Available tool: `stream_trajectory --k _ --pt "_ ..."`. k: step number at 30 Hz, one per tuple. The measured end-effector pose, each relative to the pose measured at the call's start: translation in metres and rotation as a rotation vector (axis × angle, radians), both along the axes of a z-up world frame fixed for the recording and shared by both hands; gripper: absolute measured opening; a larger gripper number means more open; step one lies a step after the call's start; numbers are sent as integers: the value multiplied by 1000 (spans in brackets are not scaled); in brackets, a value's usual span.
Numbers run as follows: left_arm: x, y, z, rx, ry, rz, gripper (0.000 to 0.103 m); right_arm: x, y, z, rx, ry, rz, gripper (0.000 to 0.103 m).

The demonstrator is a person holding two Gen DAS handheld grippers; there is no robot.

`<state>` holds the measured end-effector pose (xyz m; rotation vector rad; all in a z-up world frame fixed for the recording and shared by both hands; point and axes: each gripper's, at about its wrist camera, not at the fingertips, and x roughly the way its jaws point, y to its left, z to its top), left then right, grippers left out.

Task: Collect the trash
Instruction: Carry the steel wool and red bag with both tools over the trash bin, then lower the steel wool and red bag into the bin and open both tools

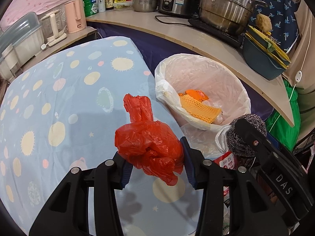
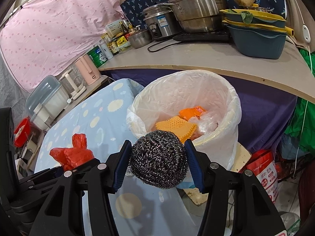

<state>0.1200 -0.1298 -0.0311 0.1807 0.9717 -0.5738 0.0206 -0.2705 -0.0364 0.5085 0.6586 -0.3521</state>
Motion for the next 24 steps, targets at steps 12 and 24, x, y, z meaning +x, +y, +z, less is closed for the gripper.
stream_trajectory --k 12,24 --pt "19 -40 11 2 -41 -23 43 20 -43 9 -30 -20 -41 53" --pt "50 -103 9 -7 -60 -66 43 55 -92 3 -46 1 -78 54"
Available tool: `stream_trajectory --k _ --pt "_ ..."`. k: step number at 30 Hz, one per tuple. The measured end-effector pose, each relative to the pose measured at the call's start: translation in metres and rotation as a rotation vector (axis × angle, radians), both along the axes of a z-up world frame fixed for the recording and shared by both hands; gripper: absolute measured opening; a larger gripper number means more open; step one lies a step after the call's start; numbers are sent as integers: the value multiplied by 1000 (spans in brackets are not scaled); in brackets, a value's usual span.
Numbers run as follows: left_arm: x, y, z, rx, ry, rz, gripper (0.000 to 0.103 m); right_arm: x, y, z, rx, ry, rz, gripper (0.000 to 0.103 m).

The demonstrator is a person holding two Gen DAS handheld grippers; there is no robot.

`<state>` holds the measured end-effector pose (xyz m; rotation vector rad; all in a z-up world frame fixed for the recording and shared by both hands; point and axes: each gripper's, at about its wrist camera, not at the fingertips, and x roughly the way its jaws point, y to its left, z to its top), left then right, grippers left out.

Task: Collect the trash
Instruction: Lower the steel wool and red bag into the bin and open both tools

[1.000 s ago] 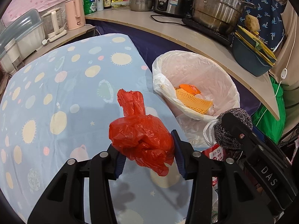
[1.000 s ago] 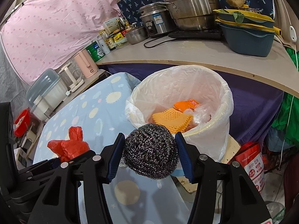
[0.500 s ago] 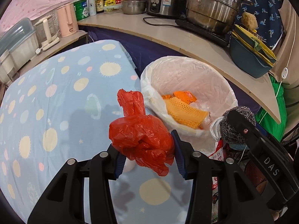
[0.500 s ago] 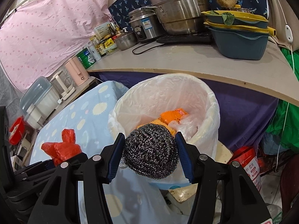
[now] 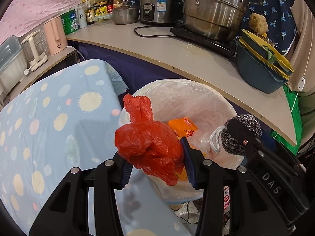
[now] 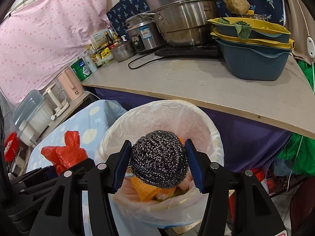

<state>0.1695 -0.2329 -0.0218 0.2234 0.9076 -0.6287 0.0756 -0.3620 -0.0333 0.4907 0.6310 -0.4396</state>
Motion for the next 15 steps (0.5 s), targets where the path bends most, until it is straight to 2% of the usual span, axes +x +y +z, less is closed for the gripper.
stream_trajectory --k 11,13,15 --pt "17 -32 -17 33 0 -14 44 13 -25 -11 28 15 -28 55" --pt "23 -33 -22 31 19 -9 47 17 -27 -13 30 17 -29 56" --pt "26 -34 -24 45 12 11 58 20 -27 -11 18 15 -30 57"
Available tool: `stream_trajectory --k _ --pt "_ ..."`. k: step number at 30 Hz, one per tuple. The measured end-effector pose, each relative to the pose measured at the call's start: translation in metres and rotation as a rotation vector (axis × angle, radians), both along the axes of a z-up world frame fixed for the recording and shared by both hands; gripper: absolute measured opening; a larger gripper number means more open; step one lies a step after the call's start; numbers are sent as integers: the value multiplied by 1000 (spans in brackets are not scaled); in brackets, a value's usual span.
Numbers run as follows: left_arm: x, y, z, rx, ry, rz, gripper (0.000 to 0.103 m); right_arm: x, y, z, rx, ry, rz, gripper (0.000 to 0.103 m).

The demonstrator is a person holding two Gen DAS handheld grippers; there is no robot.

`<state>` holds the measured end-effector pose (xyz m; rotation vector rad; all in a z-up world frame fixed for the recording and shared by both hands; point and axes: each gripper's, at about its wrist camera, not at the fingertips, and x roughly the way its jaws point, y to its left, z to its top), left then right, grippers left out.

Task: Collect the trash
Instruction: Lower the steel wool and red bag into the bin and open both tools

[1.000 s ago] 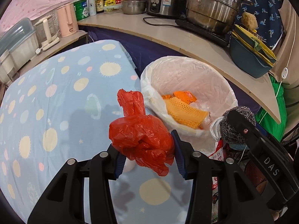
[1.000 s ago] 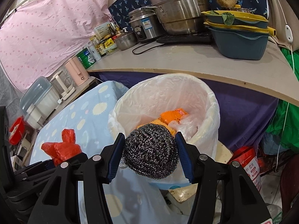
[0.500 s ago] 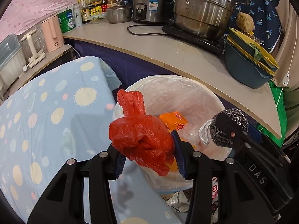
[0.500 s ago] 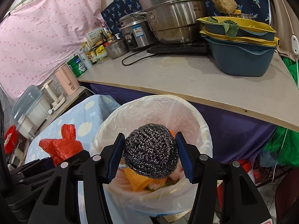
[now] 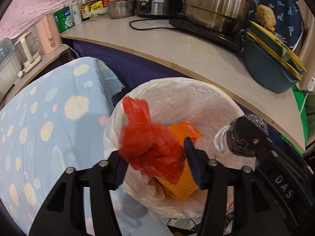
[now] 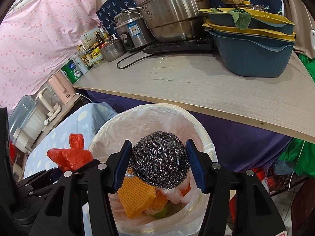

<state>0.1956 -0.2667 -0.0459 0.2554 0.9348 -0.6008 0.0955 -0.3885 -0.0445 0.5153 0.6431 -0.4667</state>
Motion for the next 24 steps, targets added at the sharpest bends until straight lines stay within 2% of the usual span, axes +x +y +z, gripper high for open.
stream_trajectory --k 5,14,17,24 --pt "0 5 4 3 -43 33 79 -2 6 11 -39 -20 -10 68" --pt "-7 15 15 4 -57 46 81 -15 14 26 -73 -18 -10 73" --pt "-15 22 21 3 -72 49 86 -22 17 32 -70 -20 -8 76" --pt "-31 45 37 0 -96 57 90 -46 36 49 -118 -8 11 84"
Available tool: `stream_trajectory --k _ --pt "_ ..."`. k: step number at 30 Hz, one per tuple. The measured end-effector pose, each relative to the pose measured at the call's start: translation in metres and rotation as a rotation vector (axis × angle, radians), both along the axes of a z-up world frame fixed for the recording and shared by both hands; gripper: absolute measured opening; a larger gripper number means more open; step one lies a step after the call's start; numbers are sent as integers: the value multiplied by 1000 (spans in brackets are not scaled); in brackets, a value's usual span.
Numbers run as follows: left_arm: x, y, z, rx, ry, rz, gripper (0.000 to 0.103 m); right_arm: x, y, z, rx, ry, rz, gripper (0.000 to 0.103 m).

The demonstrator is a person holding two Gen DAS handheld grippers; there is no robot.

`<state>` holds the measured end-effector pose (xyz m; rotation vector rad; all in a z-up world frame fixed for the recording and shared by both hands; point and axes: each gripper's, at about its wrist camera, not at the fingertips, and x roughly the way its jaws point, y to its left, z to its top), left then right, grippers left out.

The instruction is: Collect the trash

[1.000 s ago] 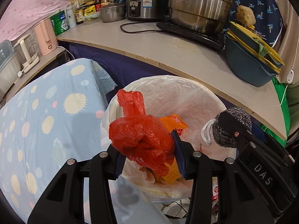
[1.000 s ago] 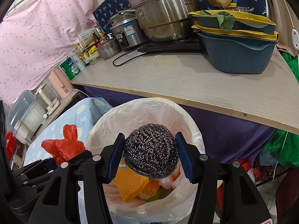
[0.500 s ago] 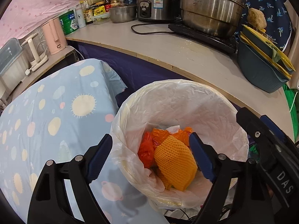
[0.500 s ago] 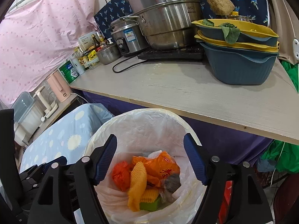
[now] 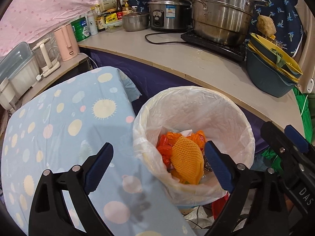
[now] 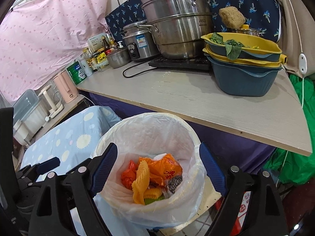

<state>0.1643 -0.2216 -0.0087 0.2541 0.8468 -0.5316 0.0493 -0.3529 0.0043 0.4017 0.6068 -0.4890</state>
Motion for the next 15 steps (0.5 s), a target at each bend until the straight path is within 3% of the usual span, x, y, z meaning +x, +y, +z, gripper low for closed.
stream_trajectory --k 15 --pt "-33 62 3 18 46 79 91 -45 46 2 36 67 49 85"
